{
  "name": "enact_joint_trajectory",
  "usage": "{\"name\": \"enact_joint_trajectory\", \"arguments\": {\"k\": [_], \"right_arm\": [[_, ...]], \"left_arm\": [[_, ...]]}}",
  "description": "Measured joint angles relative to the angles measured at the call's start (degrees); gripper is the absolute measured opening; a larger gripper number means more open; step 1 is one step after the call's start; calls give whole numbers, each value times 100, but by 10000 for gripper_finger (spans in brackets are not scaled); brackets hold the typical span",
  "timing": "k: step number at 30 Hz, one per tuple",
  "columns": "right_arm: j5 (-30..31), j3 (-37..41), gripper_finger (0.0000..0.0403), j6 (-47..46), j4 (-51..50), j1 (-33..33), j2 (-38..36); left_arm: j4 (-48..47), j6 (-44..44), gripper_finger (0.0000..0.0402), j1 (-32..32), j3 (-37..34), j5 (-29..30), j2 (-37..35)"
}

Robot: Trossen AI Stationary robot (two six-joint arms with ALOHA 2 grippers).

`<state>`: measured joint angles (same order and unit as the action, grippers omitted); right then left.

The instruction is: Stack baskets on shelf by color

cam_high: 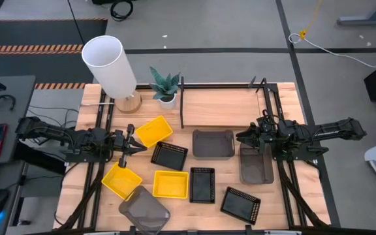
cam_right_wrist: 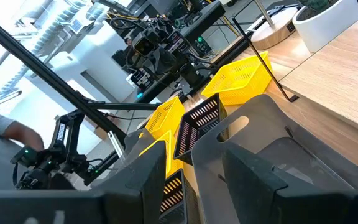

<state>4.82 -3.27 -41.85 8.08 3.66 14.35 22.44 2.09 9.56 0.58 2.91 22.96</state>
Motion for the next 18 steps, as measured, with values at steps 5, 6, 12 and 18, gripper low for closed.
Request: {"name": "enact_joint_trajectory", "arguments": {"k": [5,6,12,18], "right_arm": [[0,0,162,1,0,0,-1],[0,0,162,2,0,0,-1],[0,0,162,1,0,0,-1],[0,1,162,1,0,0,0]], "left_arm": [[1,0,30,-1,0,1,0],[0,0,32,-1,0,-1,0],[1,0,35,0,0,0,0],[-1,0,27,0,-2,-1,0]]}}
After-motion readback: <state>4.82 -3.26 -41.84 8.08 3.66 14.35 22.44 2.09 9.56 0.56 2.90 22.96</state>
